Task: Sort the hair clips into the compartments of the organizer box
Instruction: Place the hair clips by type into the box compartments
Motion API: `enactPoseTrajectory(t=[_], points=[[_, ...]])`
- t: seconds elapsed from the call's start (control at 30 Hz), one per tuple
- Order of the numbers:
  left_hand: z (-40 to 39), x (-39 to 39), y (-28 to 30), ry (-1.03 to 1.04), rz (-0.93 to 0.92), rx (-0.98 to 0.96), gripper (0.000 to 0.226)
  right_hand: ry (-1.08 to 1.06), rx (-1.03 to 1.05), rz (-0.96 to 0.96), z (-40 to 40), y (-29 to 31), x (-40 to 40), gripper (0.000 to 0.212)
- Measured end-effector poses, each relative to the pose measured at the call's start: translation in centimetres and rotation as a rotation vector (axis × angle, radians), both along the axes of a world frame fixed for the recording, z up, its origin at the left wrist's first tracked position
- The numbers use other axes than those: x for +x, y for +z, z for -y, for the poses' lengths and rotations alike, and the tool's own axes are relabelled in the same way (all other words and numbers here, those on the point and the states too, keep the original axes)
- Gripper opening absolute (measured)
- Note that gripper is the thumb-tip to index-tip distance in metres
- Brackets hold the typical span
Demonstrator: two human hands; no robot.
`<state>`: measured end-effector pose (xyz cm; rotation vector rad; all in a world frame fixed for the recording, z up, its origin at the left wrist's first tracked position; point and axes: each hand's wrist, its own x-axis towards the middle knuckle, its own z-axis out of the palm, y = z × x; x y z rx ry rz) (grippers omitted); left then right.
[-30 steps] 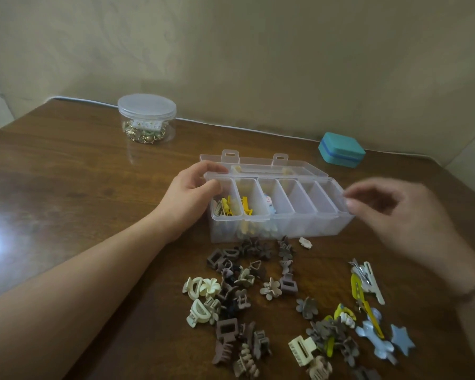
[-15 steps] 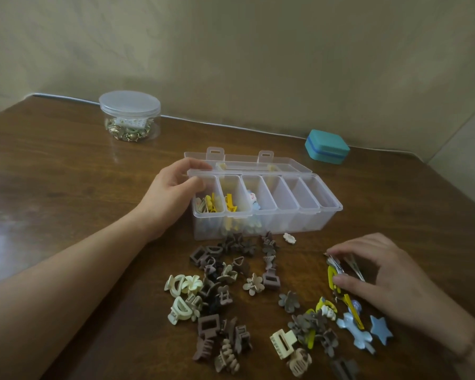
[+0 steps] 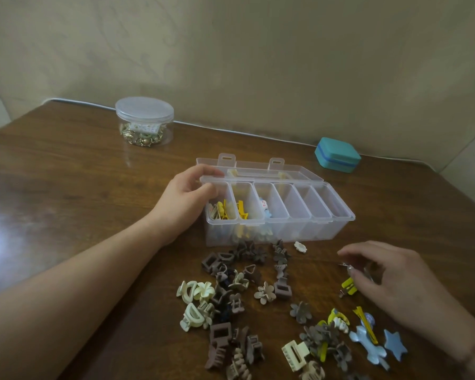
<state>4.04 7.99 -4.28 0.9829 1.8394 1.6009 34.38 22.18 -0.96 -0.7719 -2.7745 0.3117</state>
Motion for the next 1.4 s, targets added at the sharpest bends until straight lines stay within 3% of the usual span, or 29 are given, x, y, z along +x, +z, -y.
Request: enactPoseTrajectory(t=[0.13, 0.3, 0.43, 0.63, 0.87, 1.13, 1.4], points=[[0.0, 0.0, 0.0, -0.004, 0.009, 0.002, 0.041, 0.031, 0.049, -0.044, 0.7, 1.2, -0.7, 0.047], [0.0, 0.1, 0.1, -0.010, 0.016, 0.004, 0.042, 0.035, -0.218, -0.425, 1.8, 5.0, -5.0, 0.024], [0.0, 0.0, 0.1, 0.002, 0.006, -0.008, 0.041, 0.097, -0.355, -0.562, 2.5, 4.8, -11.3, 0.021], [0.2, -0.1, 0.0, 0.004, -0.013, -0.019, 0.036, 0.132, -0.198, -0.384, 2.9, 2.2, -15.4, 0.016], [0.0, 0.0, 0.1, -0.003, -0.015, -0.022, 0.039, 0.020, 0.001, -0.437, -0.2, 4.6, -8.5, 0.020], [-0.1, -0.1, -0.2, -0.004, -0.020, -0.022, 0.039, -0.035, -0.020, 0.148, -1.7, 1.8, 2.4, 0.035], [0.1, 0.0, 0.0, -0.003, -0.013, -0.015, 0.041, -0.157, -0.109, 0.075, -1.5, 0.1, 2.0, 0.043]])
